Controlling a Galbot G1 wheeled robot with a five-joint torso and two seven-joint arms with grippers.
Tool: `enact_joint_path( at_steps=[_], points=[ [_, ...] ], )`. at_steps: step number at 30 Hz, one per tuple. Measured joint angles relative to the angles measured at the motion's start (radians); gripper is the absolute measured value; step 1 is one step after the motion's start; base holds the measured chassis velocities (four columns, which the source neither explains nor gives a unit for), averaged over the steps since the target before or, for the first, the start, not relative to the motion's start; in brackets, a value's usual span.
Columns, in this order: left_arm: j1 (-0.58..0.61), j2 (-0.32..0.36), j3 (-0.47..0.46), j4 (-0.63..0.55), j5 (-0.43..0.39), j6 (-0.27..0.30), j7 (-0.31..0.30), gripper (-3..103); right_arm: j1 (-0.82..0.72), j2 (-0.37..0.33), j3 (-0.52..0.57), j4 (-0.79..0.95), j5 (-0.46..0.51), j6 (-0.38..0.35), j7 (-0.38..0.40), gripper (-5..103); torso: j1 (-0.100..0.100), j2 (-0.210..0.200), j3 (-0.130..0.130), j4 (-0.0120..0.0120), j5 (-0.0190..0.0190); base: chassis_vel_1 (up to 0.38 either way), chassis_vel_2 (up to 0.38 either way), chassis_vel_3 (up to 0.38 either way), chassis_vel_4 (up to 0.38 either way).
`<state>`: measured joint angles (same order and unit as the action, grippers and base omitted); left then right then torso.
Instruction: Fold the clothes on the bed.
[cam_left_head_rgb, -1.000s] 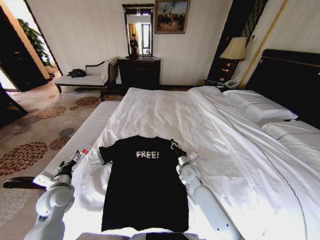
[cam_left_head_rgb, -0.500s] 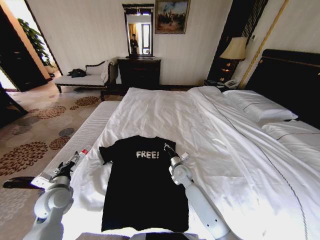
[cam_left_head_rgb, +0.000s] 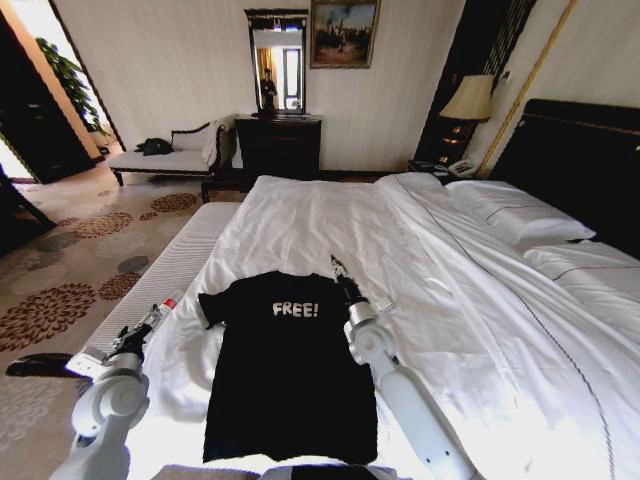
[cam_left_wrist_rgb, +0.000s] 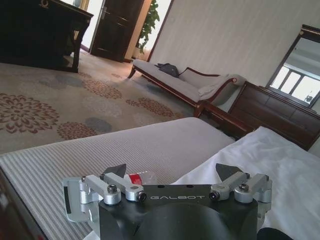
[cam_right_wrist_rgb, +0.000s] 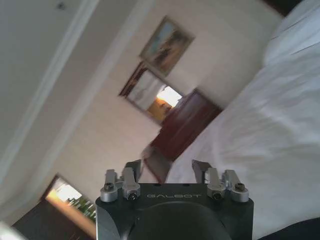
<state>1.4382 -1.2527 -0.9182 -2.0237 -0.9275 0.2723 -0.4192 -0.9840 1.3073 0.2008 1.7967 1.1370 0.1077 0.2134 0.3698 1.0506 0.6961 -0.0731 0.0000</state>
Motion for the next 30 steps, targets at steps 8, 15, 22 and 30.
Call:
enact_joint_path(
  at_steps=[8, 15, 22, 30],
  points=[
    [-0.067, 0.054, 0.068, 0.070, -0.049, 0.002, 0.014, 100, -0.056, -0.010, 0.109, 0.000, 0.002, -0.006, 0.111, 82, 0.000, 0.000, 0.000, -0.0002, 0.0002, 0.000, 0.000, 0.000, 0.000],
    [-0.197, 0.050, 0.137, 0.200, -0.139, 0.008, 0.024, 100, -0.113, 0.014, 0.137, 0.026, -0.032, -0.028, 0.150, 100, 0.000, 0.000, 0.000, -0.0005, 0.0000, 0.000, 0.000, 0.000, 0.000],
    [-0.255, 0.037, 0.191, 0.313, -0.117, 0.007, 0.039, 100, -0.125, 0.032, 0.129, 0.023, -0.041, -0.037, 0.168, 100, 0.000, 0.000, 0.000, -0.0001, -0.0001, 0.000, 0.000, 0.000, 0.000],
    [-0.259, 0.023, 0.253, 0.346, -0.085, 0.000, 0.062, 100, -0.131, 0.046, 0.129, 0.012, -0.045, -0.045, 0.187, 100, 0.000, 0.000, 0.000, -0.0001, 0.0000, 0.000, 0.000, 0.000, 0.000]
  ],
)
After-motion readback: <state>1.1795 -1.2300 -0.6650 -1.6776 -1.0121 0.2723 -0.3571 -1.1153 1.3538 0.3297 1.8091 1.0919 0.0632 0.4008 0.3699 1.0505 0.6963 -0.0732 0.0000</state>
